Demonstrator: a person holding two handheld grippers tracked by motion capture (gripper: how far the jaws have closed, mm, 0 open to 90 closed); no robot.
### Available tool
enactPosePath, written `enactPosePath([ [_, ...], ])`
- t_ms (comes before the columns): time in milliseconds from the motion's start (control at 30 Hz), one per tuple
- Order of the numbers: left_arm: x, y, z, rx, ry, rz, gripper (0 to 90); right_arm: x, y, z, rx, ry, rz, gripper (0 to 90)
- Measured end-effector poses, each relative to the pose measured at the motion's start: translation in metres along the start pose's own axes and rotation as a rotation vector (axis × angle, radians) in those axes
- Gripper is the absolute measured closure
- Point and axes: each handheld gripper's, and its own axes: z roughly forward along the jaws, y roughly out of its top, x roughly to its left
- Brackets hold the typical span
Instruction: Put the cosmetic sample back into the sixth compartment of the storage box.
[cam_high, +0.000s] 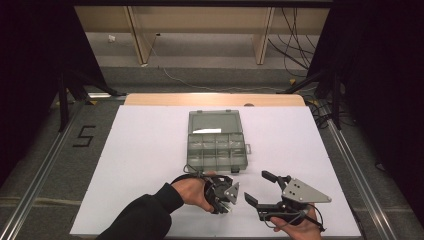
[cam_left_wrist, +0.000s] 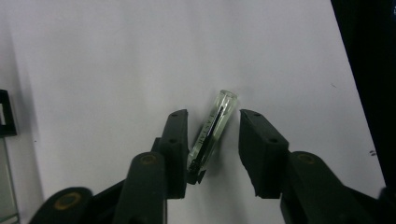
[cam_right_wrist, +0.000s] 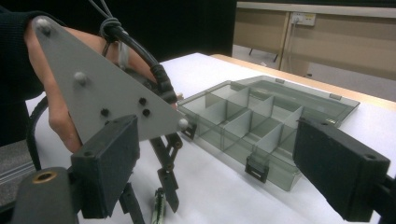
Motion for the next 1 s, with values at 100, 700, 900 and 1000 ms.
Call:
enactPosePath([
  [100,0.000,0.000,0.000,0.001,-0.015,-0.008,66.3,0.000,0.000,0.000,0.000,0.000,-0.001,15.8],
  [700,-0.001,0.001,-0.003,0.017,-0.008,-0.056,80.4,0.001,0.000,0.001,-0.004,0.005,0.000,16.0],
  [900,0.005,-0.003,-0.016,0.000,0.020,-0.121,80.5,0.000,-0.001,0.002,-0.027,0.007,-0.001,16.0],
  [1000,0.007,-0.006,-0.022,0.000,0.035,-0.160,80.4,0.000,-0.001,0.002,-0.016,0.008,-0.002,16.0],
])
